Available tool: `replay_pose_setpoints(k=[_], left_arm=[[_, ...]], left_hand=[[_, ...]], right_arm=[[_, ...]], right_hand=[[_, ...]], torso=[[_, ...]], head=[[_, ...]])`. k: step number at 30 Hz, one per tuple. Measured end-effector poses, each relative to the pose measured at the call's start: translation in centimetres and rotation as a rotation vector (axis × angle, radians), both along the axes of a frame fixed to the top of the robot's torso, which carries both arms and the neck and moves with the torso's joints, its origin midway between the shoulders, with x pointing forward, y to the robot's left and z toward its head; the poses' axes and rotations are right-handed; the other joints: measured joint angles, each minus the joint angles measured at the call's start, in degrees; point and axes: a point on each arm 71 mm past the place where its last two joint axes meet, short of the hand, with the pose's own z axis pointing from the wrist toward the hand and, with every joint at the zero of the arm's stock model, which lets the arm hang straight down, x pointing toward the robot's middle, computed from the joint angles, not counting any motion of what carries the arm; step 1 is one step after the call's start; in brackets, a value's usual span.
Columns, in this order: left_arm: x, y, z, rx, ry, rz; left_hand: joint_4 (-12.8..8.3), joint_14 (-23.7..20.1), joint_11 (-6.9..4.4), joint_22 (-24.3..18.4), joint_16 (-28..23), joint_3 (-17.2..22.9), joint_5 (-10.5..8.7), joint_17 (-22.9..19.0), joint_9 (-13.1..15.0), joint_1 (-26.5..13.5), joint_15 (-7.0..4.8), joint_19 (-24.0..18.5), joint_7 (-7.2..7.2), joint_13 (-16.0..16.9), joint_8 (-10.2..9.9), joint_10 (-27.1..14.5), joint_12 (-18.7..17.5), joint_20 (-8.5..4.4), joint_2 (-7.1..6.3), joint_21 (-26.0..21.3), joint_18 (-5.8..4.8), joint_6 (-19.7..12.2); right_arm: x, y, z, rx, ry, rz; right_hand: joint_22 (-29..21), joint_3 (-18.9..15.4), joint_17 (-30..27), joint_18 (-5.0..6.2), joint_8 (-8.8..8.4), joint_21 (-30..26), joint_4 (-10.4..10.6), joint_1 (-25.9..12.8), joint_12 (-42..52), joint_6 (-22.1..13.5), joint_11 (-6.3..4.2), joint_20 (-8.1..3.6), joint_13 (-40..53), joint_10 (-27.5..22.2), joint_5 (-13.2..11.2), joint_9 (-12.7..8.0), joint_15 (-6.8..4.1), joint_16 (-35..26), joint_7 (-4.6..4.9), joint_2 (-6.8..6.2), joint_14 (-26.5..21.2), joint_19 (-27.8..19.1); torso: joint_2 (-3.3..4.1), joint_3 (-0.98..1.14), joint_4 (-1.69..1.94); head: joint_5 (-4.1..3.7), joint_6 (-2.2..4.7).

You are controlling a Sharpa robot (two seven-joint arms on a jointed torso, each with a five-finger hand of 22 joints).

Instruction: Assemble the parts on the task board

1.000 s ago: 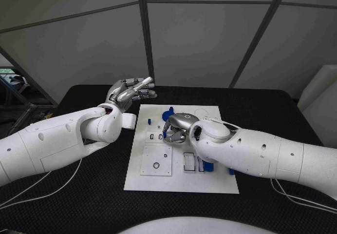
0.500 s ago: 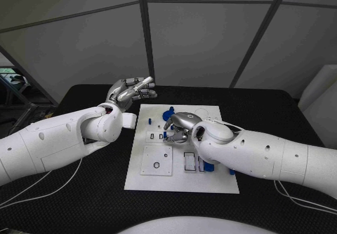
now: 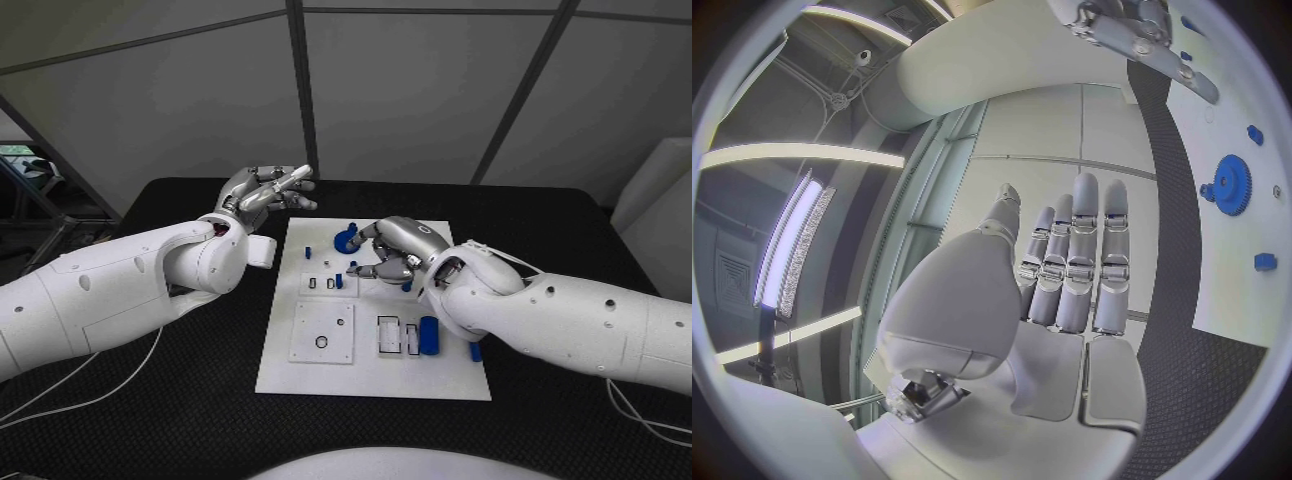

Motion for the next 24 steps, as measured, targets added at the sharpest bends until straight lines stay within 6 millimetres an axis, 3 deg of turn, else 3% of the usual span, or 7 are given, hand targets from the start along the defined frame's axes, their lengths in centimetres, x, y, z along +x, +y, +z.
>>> replay_pose_setpoints(k=[2, 3, 5, 7, 10, 14, 24], left_arm=[[0.0, 0.2, -0.1, 0.038, 0.008, -0.014], [-0.1, 0.4, -0.2, 0.068, 0.015, -0.027], [-0.1, 0.6, -0.4, 0.119, 0.033, -0.05], [-0.2, 0.8, -0.5, 0.166, 0.051, -0.073], [-0.1, 0.7, -0.5, 0.274, 0.093, -0.132], [0.0, 0.1, -0.4, 0.443, 0.158, -0.228], [0.6, -2.4, -1.3, 0.882, 0.305, -0.368]], left_hand=[[0.2, 4.9, -1.36, 1.9, 8.7, -0.3, 0.11, 7.8, 0.3, -0.5, -1.34, 4.4, -1.08, 1.7, 0.8, 2.9, 2.7, -1.63, 0.48, 3.6, 0.0, 1.1], [0.1, 8.6, -2.25, 6.2, 19.3, -0.8, 0.29, 20.3, 0.5, -0.9, -2.22, 8.8, -1.49, 3.0, 1.1, 4.0, 4.6, -2.86, 0.07, 8.8, 0.0, 1.5], [0.1, 10.9, -2.85, 26.4, 41.0, -1.0, 0.29, 45.1, 1.2, -1.7, -3.68, 18.3, -2.65, 6.6, 2.1, 4.9, 9.2, -4.68, 0.65, 27.0, -2.5, 2.2], [0.4, 11.4, -3.47, 39.1, 50.4, -1.5, 0.29, 52.5, 2.1, -2.6, -4.16, 22.0, -3.11, 11.1, 3.5, 4.3, 15.0, -5.6, 1.37, 37.8, -4.47, 2.5], [0.8, 11.3, -4.49, 51.4, 55.4, -1.9, 0.29, 54.6, 4.9, -4.6, -5.34, 24.1, -3.64, 24.5, 7.1, -1.4, 30.6, -5.93, 1.74, 47.7, -4.6, 1.3], [2.6, 11.3, -4.51, 53.0, 56.1, -2.9, 0.05, 54.8, 7.9, -7.9, -5.35, 24.1, -4.09, 40.1, 10.8, -1.9, 46.2, -5.93, 2.59, 49.2, -6.26, 0.6], [6.9, 11.3, -6.81, 54.4, 56.1, -6.4, 0.05, 54.8, 21.5, -13.0, -6.75, 24.3, -7.1, 56.1, 25.8, 3.2, 60.8, -7.79, 2.59, 49.9, -6.26, -2.6]], right_arm=[[0.4, -1.2, 0.9, 0.025, 0.0, 0.002], [0.7, -2.1, 1.6, 0.043, 0.004, -0.003], [1.2, -3.5, 2.6, 0.076, 0.022, -0.017], [1.6, -4.9, 3.4, 0.098, 0.041, -0.03], [2.2, -7.3, 4.2, 0.135, 0.098, -0.064], [3.0, -10.4, 4.7, 0.176, 0.162, -0.121], [4.7, -14.2, 4.8, 0.222, 0.223, -0.217]], right_hand=[[-1.3, 0.1, 0.0, 0.0, 0.45, -0.7, -0.2, 0.5, -1.0, 0.7, 0.0, -0.09, 0.0, 0.0, 0.8, 0.1, 0.0, -0.7, -0.23, 0.5, 0.0, -0.6], [-1.9, 0.2, 0.0, 0.0, 0.71, -1.1, -0.4, 0.7, -1.4, 1.2, 0.0, -0.19, 0.0, 0.0, 0.8, 0.1, 0.0, -1.1, -0.25, 0.75, 0.0, -0.8], [-3.1, 0.3, 0.0, 0.01, 0.9, -1.8, -0.5, 1.0, -2.0, 1.5, 0.0, -0.2, 0.0, 0.0, 1.1, 0.1, 0.0, -1.5, -0.38, 1.01, 0.0, -1.4], [-3.7, 0.3, 0.0, 0.0, 1.19, -2.0, -0.5, 1.0, -2.1, 2.1, 0.0, -0.2, 0.0, 0.0, 1.1, 0.1, 0.0, -1.5, -0.51, 1.02, 0.0, -1.4], [-4.4, 0.2, 0.0, 0.0, 1.28, -2.4, -0.6, 1.3, -2.1, 2.4, 0.0, -0.28, 0.0, 0.0, 1.1, 0.1, 0.0, -1.9, -0.67, 1.31, 0.0, -1.9], [-4.6, 0.2, 0.0, -0.01, 1.28, -2.4, -0.6, 1.3, -2.1, 2.4, 0.0, -0.28, 0.0, 0.0, 1.1, 0.1, 0.0, -1.9, -0.67, 1.31, 0.0, -1.9], [-4.7, 0.2, 0.0, -0.01, 1.28, -2.4, -0.6, 1.3, -2.4, 2.4, -0.01, -0.28, 0.0, 0.0, 1.3, 0.1, 0.0, -1.9, -0.67, 1.31, 0.0, -1.9]], torso=[[-0.16, 0.05, 0.0], [-0.25, 0.07, 0.0], [-0.46, 0.13, 0.01], [-0.67, 0.17, 0.02], [-1.03, 0.25, 0.02], [-1.48, 0.41, -0.03], [-2.45, 0.96, -0.24]], head=[[-0.02, 0.05], [-0.02, 0.07], [-0.03, 0.07], [-0.03, 0.03], [-0.03, -0.15], [0.0, -0.34], [0.49, -1.12]])
